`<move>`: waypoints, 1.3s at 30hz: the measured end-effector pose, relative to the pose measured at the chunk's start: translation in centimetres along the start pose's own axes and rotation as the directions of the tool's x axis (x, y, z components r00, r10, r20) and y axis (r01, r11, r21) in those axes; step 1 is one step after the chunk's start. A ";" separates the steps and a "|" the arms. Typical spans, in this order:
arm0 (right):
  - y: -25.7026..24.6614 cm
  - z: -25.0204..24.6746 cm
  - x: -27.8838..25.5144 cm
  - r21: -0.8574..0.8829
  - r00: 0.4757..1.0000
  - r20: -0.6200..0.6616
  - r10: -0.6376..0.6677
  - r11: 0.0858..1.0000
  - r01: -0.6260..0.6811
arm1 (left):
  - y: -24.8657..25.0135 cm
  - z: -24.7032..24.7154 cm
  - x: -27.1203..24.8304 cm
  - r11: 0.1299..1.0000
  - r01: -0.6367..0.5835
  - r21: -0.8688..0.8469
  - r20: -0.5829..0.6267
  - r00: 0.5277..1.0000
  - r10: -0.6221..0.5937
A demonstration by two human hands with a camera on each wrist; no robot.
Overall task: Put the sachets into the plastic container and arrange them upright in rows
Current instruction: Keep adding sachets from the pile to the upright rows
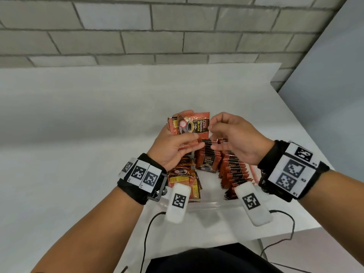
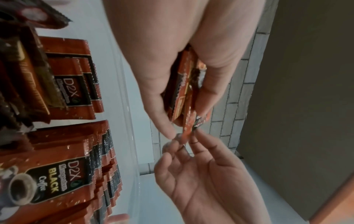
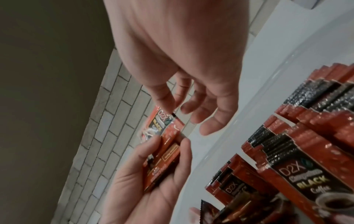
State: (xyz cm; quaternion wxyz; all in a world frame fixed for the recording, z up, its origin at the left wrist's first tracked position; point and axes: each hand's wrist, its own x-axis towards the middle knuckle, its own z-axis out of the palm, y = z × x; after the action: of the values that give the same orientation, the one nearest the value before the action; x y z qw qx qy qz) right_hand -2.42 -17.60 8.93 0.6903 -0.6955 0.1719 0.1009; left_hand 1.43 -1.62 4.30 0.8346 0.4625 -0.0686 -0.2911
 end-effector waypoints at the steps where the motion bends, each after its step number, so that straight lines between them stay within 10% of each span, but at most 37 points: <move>1: -0.1 0.0 0.0 0.004 1.000 0.010 0.001 1.000 -0.001 | 0.0 0.0 -0.1 1.000 0.003 0.008 0.005 1.000 -0.003; 9: 0.2 -1.1 0.0 0.001 0.998 -0.025 -0.049 0.999 0.049 | 1.1 -0.5 -0.4 0.996 0.014 0.089 -0.120 0.993 -0.003; 12: 1.1 -2.3 0.1 -0.291 0.998 -0.053 -0.042 0.956 0.025 | 2.3 -1.8 -0.4 0.998 0.013 -0.057 -0.232 0.972 -0.026; 15: 2.5 -2.3 0.0 -0.773 0.995 0.098 -0.007 0.629 0.081 | 2.8 -2.7 -0.7 0.997 0.007 -0.078 -0.228 0.973 -0.025; 18: 3.1 -1.4 0.3 -0.903 0.980 0.198 0.004 0.391 0.181 | 2.8 -2.9 -1.2 0.998 0.012 -0.062 -0.207 0.978 -0.025; 39: 4.2 0.9 2.8 -0.954 0.974 0.221 0.055 -0.197 0.227 | 2.5 -4.6 -1.8 0.995 -0.013 -0.094 -0.250 0.968 -0.011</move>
State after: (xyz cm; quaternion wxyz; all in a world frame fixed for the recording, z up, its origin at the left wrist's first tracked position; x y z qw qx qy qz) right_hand -1.35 -16.90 3.99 -0.0806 -0.9706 -0.0811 0.2120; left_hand 2.79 3.77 4.06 0.8578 0.4553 0.0509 -0.2331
